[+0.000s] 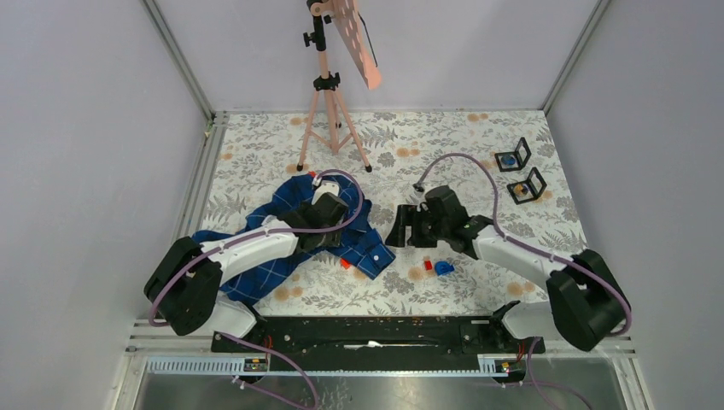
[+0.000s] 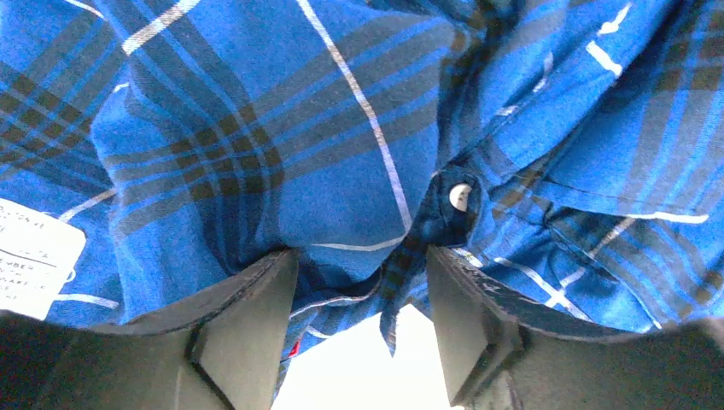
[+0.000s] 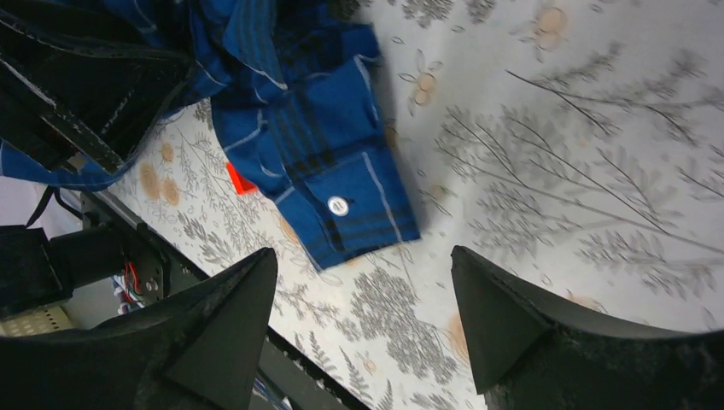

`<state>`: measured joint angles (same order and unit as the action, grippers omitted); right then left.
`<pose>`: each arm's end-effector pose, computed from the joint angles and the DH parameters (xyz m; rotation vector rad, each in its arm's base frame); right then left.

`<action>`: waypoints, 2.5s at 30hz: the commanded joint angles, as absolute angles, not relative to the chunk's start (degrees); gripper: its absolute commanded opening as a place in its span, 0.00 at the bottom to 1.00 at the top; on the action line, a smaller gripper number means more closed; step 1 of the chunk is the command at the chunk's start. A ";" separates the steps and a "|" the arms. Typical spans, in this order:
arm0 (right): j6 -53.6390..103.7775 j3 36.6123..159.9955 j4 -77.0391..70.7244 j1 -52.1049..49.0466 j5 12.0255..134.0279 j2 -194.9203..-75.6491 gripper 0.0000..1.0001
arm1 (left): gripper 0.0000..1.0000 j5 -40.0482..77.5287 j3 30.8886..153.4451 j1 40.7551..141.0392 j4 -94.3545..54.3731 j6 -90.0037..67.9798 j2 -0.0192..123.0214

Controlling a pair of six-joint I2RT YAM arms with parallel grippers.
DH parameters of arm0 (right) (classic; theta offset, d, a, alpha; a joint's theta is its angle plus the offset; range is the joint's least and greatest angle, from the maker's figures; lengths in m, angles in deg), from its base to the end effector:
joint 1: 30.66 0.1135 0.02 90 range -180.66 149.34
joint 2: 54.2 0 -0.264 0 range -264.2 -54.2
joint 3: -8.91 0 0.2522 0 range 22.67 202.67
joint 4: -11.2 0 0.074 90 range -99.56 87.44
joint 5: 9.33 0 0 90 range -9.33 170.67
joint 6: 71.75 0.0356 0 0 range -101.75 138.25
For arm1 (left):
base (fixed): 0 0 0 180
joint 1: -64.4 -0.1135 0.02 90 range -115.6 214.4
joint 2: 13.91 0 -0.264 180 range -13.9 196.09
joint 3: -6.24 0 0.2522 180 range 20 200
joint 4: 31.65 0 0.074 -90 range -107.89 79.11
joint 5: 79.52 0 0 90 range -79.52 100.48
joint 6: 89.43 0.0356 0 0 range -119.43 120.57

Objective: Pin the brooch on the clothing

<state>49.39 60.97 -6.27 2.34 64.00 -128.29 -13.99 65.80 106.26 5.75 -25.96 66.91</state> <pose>0.2165 0.1528 0.2040 -0.2039 2.3868 0.8951 0.2096 -0.1680 0.1918 0.1796 2.4555 0.0533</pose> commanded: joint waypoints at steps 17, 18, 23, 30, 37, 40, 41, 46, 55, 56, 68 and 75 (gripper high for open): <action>56.42 79.42 11.06 8.61 72.98 -151.86 0.82 | 0.02 -14.13 63.40 101.48 -0.24 -24.87 61.80; 56.43 80.43 10.69 8.60 73.14 -153.10 0.81 | 0.00 -14.04 63.22 101.22 -0.34 -24.76 61.25; 56.58 84.89 9.78 8.57 72.11 -157.22 0.63 | 0.00 -13.10 62.80 99.54 -0.52 -24.20 57.63; 55.01 89.72 7.28 8.59 69.41 -157.03 0.24 | 0.00 -11.79 64.72 97.70 0.63 -23.35 52.20; 52.36 87.56 0.78 8.63 72.33 -143.62 0.00 | 0.00 -5.13 69.01 96.74 2.85 -20.68 42.99; 49.94 86.69 -6.41 9.05 76.57 -134.96 0.00 | 0.00 2.51 71.76 96.61 3.83 -17.68 39.82; 49.22 86.66 -8.81 9.35 78.35 -132.02 0.00 | 0.00 5.33 72.58 96.65 4.23 -17.08 39.04; 47.96 86.37 -16.60 10.87 82.19 -122.21 0.00 | 0.00 18.84 77.27 96.65 7.02 -15.35 38.23; 46.72 91.88 -21.46 11.72 82.61 -128.81 0.28 | 0.00 6.80 76.07 94.38 6.98 -19.87 49.53; 46.39 92.15 -21.80 11.77 82.69 -129.01 0.35 | 0.00 4.93 75.85 94.23 6.68 -20.17 51.45; 40.96 76.06 -25.74 10.53 99.19 -114.37 0.97 | 0.78 0.74 76.64 104.41 1.18 -16.55 53.43; 44.56 68.43 -19.62 9.92 87.88 -117.51 0.97 | 0.83 2.18 73.63 107.44 1.23 -23.56 51.46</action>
<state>43.16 71.92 -23.73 10.16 93.53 -116.24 3.36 75.46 107.69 3.35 -19.09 53.29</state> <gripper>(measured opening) 0.973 0.820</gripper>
